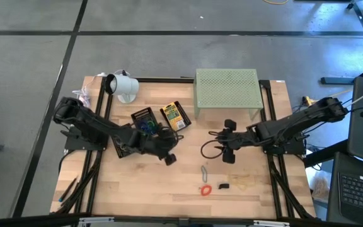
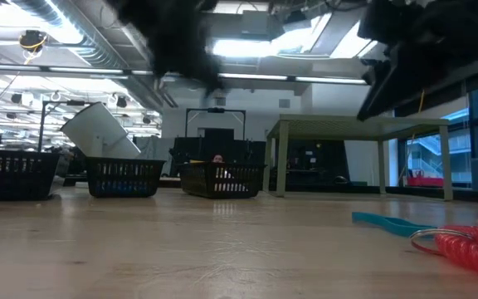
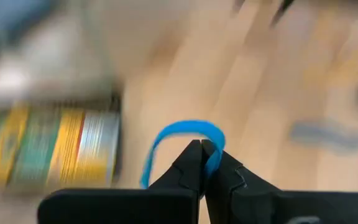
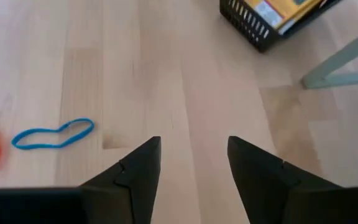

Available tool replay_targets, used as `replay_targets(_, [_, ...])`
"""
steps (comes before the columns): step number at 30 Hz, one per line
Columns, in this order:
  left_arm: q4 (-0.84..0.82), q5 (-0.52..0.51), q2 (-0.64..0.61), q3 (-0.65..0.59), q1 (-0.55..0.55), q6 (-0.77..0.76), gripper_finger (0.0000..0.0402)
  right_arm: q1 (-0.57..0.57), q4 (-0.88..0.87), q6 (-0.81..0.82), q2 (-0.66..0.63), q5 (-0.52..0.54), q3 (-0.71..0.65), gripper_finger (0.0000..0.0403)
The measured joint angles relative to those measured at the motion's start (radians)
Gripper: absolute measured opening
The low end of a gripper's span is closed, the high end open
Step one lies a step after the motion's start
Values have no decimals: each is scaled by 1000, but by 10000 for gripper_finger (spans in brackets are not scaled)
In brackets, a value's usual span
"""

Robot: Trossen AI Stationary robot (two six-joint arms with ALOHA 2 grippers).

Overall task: Pick & Place Office Desk Supplies
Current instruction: Put the blue rubber band into the left black basket, then put the yellow rubber band into the left black basket

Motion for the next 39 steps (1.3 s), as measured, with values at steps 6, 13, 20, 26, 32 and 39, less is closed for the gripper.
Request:
replay_targets(6, [-501,199,-45,0,63,-402,1,0,38,22,0,1,-48,183])
replay_targets(13, [-913,335,-79,0,65,-608,1,0,134,16,0,4,-103,180])
replay_targets(20, [-1104,283,-75,-1,57,-721,3,0,139,14,0,5,-130,180])
replay_targets(26, [-1107,291,-74,-33,52,-676,16,0,138,41,0,4,-145,180])
replay_targets(32, [-1107,393,-74,-86,52,-689,60,0,137,40,0,4,-151,180])
replay_targets(39, [-1107,383,-74,-87,64,-695,102,0,143,48,0,-3,-151,180])
